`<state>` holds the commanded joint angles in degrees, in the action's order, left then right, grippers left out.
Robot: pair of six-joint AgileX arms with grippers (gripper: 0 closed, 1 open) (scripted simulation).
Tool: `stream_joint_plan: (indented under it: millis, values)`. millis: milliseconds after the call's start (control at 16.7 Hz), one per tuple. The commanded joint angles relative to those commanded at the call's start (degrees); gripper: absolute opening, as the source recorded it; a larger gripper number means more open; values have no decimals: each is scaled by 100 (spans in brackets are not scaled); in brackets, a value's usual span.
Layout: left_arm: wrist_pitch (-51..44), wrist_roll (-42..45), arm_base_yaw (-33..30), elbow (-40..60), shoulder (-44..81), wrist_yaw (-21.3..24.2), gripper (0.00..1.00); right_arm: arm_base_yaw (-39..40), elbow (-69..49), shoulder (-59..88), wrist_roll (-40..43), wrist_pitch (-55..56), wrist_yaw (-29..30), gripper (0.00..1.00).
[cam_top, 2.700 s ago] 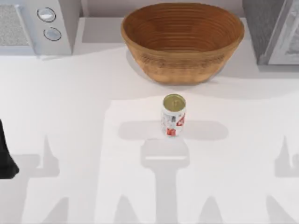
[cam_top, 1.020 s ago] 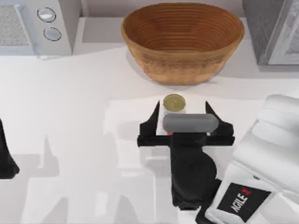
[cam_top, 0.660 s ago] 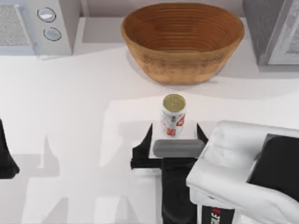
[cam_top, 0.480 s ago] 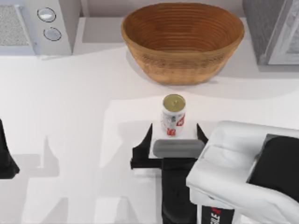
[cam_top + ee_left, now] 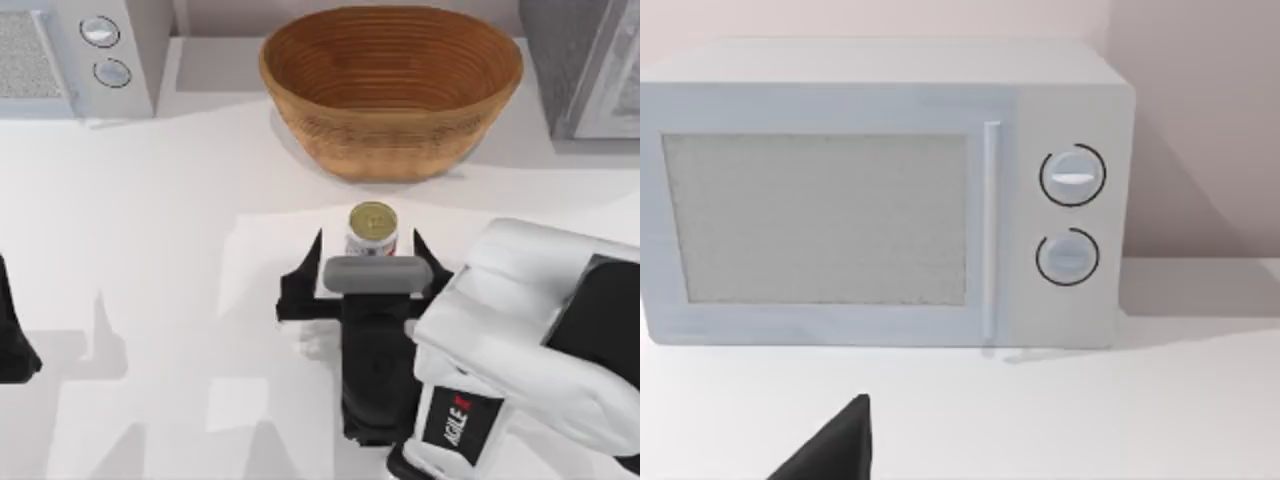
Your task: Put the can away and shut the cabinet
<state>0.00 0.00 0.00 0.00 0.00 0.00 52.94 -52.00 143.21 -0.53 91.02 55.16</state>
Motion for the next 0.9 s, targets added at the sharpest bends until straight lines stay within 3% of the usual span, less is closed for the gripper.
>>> stream_joint_plan:
  millis: [360,900]
  values:
    - [0,0,0,0,0,0,100,-223,-239,53,1,-183,-221,100]
    - [0,0,0,0,0,0,100,-223,-239,53,1,-183,-221,32]
